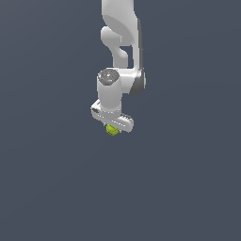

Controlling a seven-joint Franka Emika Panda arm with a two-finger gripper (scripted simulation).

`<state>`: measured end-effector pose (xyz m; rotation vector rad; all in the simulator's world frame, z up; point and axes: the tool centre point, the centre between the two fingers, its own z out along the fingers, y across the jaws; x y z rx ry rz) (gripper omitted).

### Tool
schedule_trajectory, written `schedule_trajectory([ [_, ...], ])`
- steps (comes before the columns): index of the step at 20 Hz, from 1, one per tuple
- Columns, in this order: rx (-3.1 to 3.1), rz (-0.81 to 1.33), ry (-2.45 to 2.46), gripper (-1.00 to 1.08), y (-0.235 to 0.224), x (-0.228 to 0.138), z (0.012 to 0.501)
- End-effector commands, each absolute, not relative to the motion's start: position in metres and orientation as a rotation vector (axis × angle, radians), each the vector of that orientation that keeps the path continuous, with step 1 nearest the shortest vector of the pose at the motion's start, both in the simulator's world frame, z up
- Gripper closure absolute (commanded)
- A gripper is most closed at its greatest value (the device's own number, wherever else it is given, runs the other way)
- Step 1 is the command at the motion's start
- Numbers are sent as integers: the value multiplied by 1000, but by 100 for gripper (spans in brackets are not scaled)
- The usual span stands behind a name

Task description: Pick up the object and move it to a goal position.

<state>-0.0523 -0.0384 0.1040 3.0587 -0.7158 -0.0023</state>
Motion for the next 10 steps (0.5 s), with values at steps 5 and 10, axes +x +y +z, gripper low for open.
schedule_trajectory([
  [5, 3058, 1, -717, 108, -26, -41, 169],
  [10, 3057, 1, -717, 108, -16, -32, 221],
])
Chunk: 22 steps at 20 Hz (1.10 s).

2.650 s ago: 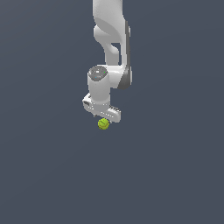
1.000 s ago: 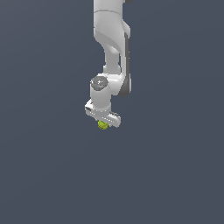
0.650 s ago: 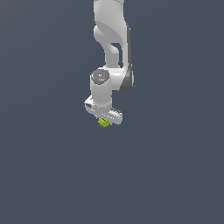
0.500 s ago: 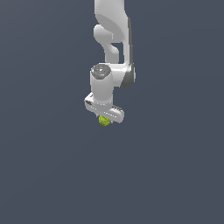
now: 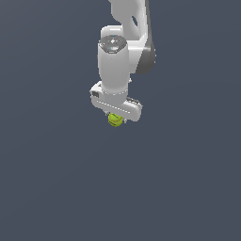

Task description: Pick up the object and move it to a goal position.

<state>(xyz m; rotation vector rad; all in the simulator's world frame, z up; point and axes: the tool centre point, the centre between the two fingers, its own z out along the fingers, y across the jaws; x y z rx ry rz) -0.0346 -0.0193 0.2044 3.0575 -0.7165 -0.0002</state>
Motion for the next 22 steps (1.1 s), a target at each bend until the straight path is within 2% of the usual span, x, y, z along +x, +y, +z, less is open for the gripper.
schedule_trajectory([
  [1, 3057, 1, -717, 108, -14, -30, 232],
  [11, 3058, 1, -716, 108, 3, -13, 316],
  [22, 3058, 0, -716, 108, 9, -4, 349],
])
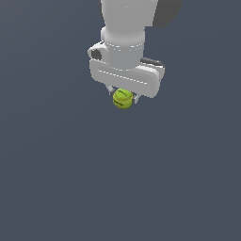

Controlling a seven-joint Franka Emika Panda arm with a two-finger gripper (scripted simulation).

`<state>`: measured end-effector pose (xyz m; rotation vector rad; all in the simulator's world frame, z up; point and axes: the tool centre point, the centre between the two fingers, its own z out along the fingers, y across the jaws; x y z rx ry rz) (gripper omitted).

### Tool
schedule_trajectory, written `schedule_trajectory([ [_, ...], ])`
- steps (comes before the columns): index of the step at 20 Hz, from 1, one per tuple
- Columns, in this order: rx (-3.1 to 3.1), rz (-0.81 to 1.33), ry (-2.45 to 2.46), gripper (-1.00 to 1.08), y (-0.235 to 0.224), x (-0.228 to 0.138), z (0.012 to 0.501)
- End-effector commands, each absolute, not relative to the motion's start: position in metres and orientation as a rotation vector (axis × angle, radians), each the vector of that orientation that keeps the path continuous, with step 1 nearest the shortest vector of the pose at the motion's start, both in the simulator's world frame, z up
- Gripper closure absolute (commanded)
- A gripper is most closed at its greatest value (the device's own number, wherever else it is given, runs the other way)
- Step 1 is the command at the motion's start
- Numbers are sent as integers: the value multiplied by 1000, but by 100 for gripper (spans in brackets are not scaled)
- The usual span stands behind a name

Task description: Pick up the object and move it to a goal position.

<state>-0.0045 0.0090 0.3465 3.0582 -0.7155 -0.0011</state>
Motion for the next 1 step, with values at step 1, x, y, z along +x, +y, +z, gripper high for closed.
schedule_trajectory([
  [1, 3058, 0, -716, 108, 9, -4, 349],
])
